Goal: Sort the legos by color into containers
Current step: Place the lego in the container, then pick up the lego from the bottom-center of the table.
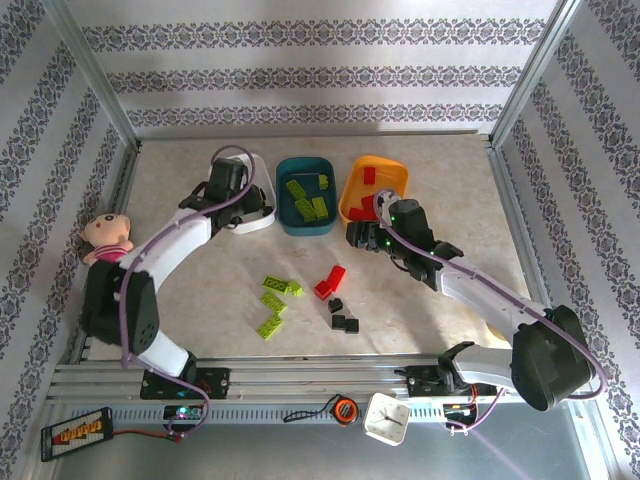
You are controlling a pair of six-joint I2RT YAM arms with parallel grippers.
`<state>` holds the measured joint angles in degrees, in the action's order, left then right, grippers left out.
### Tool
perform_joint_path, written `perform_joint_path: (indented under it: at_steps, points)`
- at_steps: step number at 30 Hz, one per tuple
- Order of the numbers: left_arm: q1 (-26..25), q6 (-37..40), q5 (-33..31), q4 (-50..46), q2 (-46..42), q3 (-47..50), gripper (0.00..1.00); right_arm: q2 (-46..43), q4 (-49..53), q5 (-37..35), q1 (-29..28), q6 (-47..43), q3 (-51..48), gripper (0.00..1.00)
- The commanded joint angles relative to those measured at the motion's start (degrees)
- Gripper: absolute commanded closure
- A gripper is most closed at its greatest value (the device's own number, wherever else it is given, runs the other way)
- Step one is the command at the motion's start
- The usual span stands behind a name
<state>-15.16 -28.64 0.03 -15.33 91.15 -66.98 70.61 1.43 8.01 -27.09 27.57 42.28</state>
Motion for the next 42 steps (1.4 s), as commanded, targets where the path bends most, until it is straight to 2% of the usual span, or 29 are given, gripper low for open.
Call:
perform_joint_path:
  at_steps: [1,6,10,14,19,21,26,31,37,42]
  points:
    - [2.71,0.68,1.51,0.59,5.65,-4.97,0.77,-2.04,-0.43,1.02,0.37,1.12,-1.52,0.28]
    - [4.26,0.78,1.29,-2.42,13.39,-12.38,0.56,-3.11,0.15,1.81,-0.10,1.34,-3.10,0.27]
    - [4.74,-0.07,2.13,-3.31,15.12,-15.23,0.41,-3.87,1.00,2.45,-0.85,1.31,-4.27,0.26]
    - [4.70,-1.36,4.78,-1.89,11.81,-14.90,0.33,-4.51,2.19,2.97,-2.19,1.03,-5.17,0.25]
    - [4.48,-4.36,10.24,2.62,3.11,-8.91,0.20,-4.86,3.72,2.50,-6.06,0.61,-6.63,0.24]
    - [4.11,-5.91,12.68,4.55,-0.98,-5.13,0.02,-4.67,4.63,1.85,-8.21,0.28,-7.11,0.24]
    - [2.63,-10.36,16.81,10.24,-12.64,8.27,0.00,-3.43,6.89,-1.07,-14.38,-0.72,-7.90,0.23]
    - [1.85,-15.40,17.88,14.88,-24.97,22.01,0.00,0.15,7.09,-3.30,-19.09,-0.63,-8.10,0.22]
    - [1.71,-17.79,16.42,13.03,-36.73,32.90,0.00,4.88,7.62,-5.91,-23.38,-0.32,-7.65,0.22]
    - [1.71,-18.86,15.33,9.94,-42.04,37.85,0.00,8.85,7.53,-7.39,-24.64,-0.22,-6.89,0.23]
